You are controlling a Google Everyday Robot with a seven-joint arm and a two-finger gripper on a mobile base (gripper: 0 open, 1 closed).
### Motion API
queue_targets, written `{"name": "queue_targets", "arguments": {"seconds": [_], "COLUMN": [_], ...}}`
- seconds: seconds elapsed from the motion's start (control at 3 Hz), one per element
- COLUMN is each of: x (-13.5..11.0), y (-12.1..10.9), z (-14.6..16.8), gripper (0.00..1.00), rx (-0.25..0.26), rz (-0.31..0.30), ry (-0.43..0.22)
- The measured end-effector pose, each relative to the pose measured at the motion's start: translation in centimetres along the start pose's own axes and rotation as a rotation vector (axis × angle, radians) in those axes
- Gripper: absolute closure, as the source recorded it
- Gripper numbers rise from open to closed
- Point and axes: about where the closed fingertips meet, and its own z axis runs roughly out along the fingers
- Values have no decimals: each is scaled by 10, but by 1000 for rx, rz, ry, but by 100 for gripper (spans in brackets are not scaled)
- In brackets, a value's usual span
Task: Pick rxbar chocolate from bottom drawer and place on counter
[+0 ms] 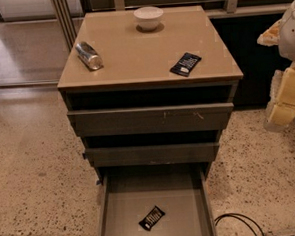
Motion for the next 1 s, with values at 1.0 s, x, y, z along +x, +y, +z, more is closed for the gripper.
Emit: {"name": "queue_targets", "arguments": {"seconds": [1.0], "x": [16], "y": [32], "z": [76], "gripper": [0], "rx": [-90], "rz": [27], "ry": [-20]}}
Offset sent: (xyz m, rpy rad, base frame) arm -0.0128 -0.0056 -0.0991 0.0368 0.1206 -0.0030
